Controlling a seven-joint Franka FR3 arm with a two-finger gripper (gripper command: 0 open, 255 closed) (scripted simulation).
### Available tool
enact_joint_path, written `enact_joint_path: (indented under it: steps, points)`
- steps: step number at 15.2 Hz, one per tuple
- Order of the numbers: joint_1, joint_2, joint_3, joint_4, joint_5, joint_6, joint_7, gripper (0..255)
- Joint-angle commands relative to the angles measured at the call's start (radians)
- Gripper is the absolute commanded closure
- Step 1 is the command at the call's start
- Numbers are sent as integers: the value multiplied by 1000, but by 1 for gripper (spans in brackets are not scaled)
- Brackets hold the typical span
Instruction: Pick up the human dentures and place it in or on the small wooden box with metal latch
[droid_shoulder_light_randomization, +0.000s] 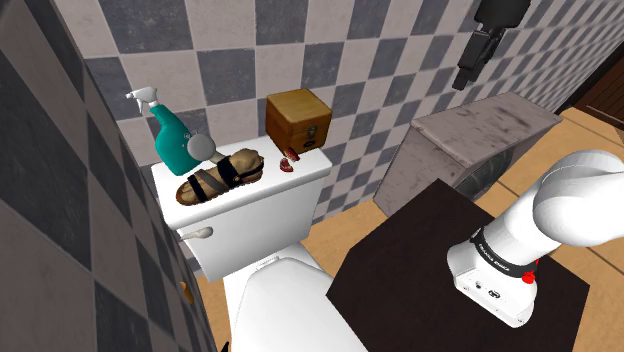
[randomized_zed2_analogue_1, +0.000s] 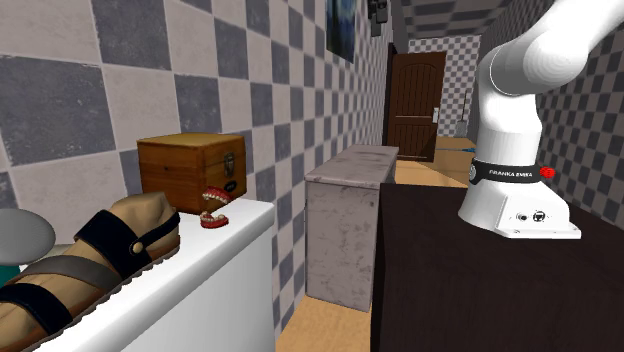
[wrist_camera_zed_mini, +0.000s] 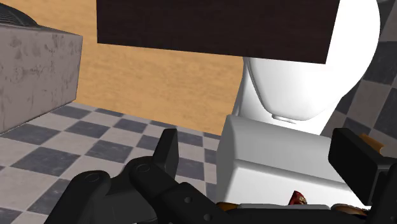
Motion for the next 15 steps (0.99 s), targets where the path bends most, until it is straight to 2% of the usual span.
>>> enact_joint_path:
  steps: [1, 8, 15]
  points:
    - [0, 0, 0, 0, 0, 0, 0, 0]
    - [30, 138, 69, -75, 59, 248, 74, 0]
    - [56, 342, 135, -77, 98, 489, 143, 0]
